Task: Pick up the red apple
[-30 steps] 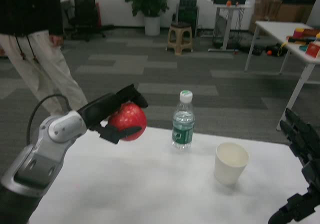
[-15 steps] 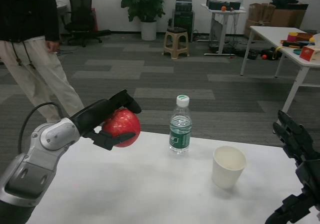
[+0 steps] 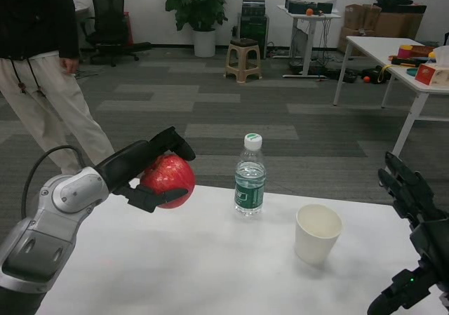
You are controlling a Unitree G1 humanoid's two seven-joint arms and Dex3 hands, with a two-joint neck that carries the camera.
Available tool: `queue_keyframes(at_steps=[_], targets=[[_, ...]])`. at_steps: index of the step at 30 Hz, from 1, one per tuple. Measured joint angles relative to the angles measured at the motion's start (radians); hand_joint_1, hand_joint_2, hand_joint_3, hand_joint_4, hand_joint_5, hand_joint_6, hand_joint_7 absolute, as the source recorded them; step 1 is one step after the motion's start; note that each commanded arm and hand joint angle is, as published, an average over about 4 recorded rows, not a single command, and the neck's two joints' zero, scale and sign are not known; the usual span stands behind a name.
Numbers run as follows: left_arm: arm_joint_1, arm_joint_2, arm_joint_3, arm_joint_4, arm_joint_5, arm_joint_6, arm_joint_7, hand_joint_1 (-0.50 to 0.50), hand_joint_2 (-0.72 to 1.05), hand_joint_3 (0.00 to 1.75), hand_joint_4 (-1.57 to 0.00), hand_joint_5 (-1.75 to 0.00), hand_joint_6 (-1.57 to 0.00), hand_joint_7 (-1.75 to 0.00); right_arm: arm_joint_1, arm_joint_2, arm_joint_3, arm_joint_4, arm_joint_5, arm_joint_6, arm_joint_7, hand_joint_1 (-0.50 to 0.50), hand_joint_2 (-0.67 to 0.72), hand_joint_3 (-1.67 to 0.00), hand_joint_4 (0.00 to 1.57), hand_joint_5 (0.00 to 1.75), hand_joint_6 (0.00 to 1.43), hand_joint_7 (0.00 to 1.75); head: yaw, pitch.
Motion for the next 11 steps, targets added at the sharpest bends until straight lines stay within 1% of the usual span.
queue_keyframes(at_steps=[2, 5, 11], targets=[[0.0, -0.001, 0.0, 0.0, 0.0, 0.0, 0.0, -0.5, 0.72, 0.79, -0.04, -1.75, 0.0, -1.54, -0.002, 0.0, 0.001, 0.0, 0.0, 0.0, 0.0, -0.42, 0.41, 0.0, 0.0, 0.0, 0.0, 0.14, 0.0, 0.0], [0.0, -0.002, 0.0, 0.0, 0.0, 0.0, 0.0, -0.5, 0.78, 0.79, -0.04, -1.75, 0.0, -1.54, -0.003, 0.0, 0.004, 0.0, 0.0, 0.0, 0.0, -0.42, 0.41, 0.0, 0.0, 0.0, 0.0, 0.14, 0.0, 0.0], [0.0, -0.002, 0.0, 0.0, -0.002, 0.0, 0.0, -0.5, 0.78, 0.79, -0.04, -1.75, 0.0, -1.54, -0.003, 0.0, 0.004, 0.0, 0.0, 0.0, 0.0, -0.42, 0.41, 0.0, 0.0, 0.0, 0.0, 0.14, 0.002, -0.004]])
